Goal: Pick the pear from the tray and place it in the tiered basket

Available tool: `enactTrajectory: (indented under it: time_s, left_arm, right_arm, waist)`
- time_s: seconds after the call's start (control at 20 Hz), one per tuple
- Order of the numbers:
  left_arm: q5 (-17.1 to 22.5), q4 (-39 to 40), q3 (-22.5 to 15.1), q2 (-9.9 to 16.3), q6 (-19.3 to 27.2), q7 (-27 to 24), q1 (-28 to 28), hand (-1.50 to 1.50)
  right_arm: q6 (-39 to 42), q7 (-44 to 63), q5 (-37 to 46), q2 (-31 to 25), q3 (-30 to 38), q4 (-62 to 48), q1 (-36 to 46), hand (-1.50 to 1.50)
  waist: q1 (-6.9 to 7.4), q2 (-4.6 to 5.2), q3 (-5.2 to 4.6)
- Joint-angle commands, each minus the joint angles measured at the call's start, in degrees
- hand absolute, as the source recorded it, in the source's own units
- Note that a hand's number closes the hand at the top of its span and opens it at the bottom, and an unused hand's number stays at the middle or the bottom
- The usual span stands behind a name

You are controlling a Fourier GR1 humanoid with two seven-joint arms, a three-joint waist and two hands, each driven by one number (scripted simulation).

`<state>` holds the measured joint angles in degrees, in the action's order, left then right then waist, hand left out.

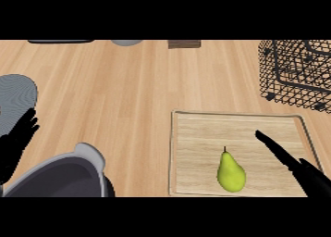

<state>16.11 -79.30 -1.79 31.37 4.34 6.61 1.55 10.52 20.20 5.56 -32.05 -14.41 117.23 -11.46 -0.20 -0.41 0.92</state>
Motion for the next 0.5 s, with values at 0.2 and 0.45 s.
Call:
enactTrajectory:
  time_s: [0.2, 0.45]
  left_arm:
    - [-1.2, 1.4, 0.0, -3.8, 0.3, 2.0, -0.9, 0.00]
    - [-2.1, 4.6, 1.7, -4.5, -1.8, -1.3, -0.1, 0.00]
  right_arm:
    - [5.4, 2.0, -4.8, -1.4, 5.7, -1.7, 0.2, -1.50]
    - [6.5, -4.7, -2.2, 0.6, 5.3, -6.3, -1.8, -1.50]
  waist:
    - [0.00, 0.44, -0.93]
    - [-0.05, 0.45, -0.93]
